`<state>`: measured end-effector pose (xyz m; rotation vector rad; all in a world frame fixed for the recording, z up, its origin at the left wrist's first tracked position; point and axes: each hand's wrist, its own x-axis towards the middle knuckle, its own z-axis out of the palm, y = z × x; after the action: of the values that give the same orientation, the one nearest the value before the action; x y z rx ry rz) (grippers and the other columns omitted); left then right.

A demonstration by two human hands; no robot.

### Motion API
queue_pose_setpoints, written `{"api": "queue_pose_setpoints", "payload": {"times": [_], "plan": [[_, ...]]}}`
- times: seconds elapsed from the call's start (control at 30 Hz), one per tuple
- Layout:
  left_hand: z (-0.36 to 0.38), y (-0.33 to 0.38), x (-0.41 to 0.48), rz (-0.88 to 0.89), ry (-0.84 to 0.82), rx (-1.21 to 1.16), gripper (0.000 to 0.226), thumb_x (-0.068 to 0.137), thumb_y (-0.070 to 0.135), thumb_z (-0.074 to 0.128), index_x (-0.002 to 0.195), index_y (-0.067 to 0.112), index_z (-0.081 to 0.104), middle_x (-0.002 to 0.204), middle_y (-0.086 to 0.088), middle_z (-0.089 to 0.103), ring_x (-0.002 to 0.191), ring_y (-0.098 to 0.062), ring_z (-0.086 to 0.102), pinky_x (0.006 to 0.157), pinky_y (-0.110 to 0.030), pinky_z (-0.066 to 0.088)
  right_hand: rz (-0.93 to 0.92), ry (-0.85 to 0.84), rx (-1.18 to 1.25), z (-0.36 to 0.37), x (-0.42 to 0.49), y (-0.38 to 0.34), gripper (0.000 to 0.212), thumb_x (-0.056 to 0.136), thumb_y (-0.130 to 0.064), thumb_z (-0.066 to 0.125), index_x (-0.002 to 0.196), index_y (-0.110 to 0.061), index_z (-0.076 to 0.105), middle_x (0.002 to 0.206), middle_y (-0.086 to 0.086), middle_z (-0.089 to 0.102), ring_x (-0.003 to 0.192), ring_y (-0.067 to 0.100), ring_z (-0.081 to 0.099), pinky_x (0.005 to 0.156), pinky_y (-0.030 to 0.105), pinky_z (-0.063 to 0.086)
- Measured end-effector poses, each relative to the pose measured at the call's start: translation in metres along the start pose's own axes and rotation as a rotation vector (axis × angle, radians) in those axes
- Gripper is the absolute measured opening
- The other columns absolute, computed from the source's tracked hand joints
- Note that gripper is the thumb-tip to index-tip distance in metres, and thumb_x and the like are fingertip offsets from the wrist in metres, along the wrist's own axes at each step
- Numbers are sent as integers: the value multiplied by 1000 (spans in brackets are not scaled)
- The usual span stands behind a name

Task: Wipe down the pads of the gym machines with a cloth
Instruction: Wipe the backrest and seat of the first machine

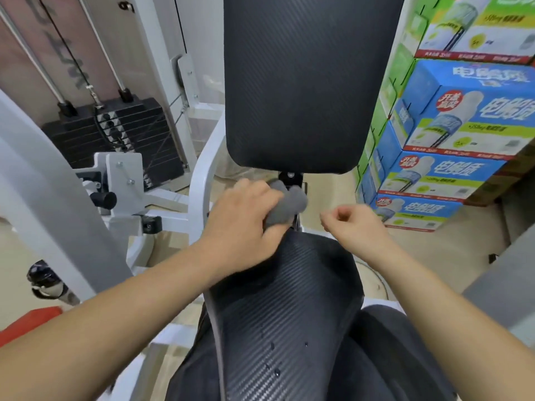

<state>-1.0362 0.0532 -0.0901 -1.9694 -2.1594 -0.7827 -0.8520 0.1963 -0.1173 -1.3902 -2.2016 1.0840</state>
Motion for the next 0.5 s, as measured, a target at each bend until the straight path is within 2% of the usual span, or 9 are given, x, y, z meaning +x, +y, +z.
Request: {"api": "queue_pose_setpoints", "payload": {"times": [0.07,0.1,0.17,0.23,0.27,0.3,0.37,0.43,0.5], "plan": [[13,15,-36,80,-332,-5,34,87,52,56,114,35,69,124,11,60,121,-23,46,104,-51,38,44,-25,-28,8,-11,25,33,92,-35,63,77,-6,70,68,1,67,71,20,62,68,36,49],[20,22,-51,72,-528,-61,46,89,57,52,132,44,62,146,13,51,139,-23,35,118,-55,24,48,-16,-9,12,-15,35,25,94,-30,65,80,-12,73,75,-4,72,79,20,66,72,33,48],[30,20,-54,38,-734,-62,57,96,61,43,152,56,33,169,16,19,156,-14,4,126,-56,-4,64,28,44,20,-21,47,15,97,-26,63,99,-19,77,102,-4,76,99,17,67,85,29,47],[41,5,-29,-7,-798,25,61,98,69,36,155,60,17,171,19,3,158,-13,-7,122,-62,-13,126,42,89,23,-22,53,31,101,-28,59,127,-16,70,128,0,70,118,19,62,99,31,47],[48,-3,-13,-55,-814,63,62,97,73,31,155,62,13,171,19,0,158,-15,-8,120,-67,-13,163,27,79,23,-21,55,35,104,-31,54,132,-14,67,132,2,67,123,22,60,99,32,47],[56,-9,1,-121,-830,92,62,97,75,27,155,62,12,171,19,0,159,-18,-8,117,-71,-11,177,2,57,24,-22,58,35,106,-32,48,127,-12,67,128,3,68,121,24,61,92,30,49],[74,-9,19,-229,-834,134,59,98,74,24,155,60,16,172,17,6,159,-22,-1,116,-75,-3,187,-35,54,24,-25,65,37,110,-31,38,110,-10,67,113,6,69,103,24,60,69,19,40],[84,11,20,-226,-834,143,57,99,70,24,155,58,18,172,16,8,159,-23,1,118,-73,-2,207,-27,105,21,-27,68,40,111,-29,35,112,-7,69,112,7,69,96,22,56,64,16,35],[77,43,1,-105,-832,118,57,101,66,28,156,59,15,171,19,2,159,-18,-6,121,-68,-7,217,-32,156,18,-26,75,39,111,-27,36,115,-11,71,111,4,70,97,20,58,64,14,37]]}}
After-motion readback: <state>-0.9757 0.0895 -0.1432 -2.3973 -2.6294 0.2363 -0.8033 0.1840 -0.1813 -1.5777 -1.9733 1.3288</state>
